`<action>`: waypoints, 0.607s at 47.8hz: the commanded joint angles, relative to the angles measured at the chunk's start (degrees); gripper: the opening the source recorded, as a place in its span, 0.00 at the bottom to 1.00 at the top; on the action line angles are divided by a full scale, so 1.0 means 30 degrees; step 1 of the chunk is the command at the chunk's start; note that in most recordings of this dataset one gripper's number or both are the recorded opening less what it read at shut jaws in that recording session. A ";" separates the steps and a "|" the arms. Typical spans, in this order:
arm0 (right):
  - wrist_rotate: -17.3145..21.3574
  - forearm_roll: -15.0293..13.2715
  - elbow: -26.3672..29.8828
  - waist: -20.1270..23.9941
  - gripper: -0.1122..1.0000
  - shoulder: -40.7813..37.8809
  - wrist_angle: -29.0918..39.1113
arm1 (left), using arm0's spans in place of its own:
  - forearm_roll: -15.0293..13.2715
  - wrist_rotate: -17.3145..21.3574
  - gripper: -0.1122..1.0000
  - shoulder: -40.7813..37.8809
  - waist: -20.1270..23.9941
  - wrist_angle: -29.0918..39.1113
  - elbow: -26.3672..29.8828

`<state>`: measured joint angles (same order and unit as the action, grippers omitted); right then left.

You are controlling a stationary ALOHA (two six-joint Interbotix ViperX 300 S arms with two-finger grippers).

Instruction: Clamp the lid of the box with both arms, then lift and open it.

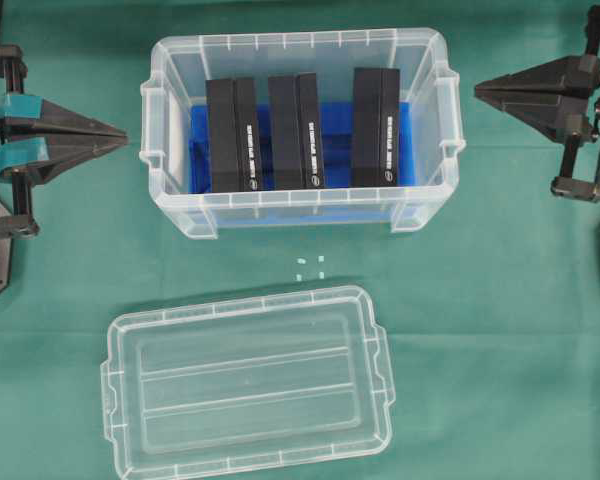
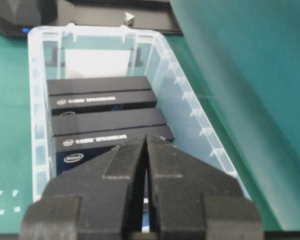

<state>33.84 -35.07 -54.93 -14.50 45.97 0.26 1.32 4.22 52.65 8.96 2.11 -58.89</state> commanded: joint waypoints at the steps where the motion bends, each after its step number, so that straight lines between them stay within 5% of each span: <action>1: 0.0029 0.0029 0.0234 0.0176 0.10 -0.0029 -0.0176 | -0.0029 -0.0029 0.12 -0.0059 -0.0059 -0.0059 0.0234; 29: 0.0000 0.0029 0.0264 0.0732 0.10 -0.0029 -0.0088 | -0.0029 -0.0029 0.12 -0.0059 -0.0029 -0.0059 0.0234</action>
<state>33.84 -35.07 -54.93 -12.48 45.97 0.26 1.32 4.22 52.65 8.88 2.20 -58.89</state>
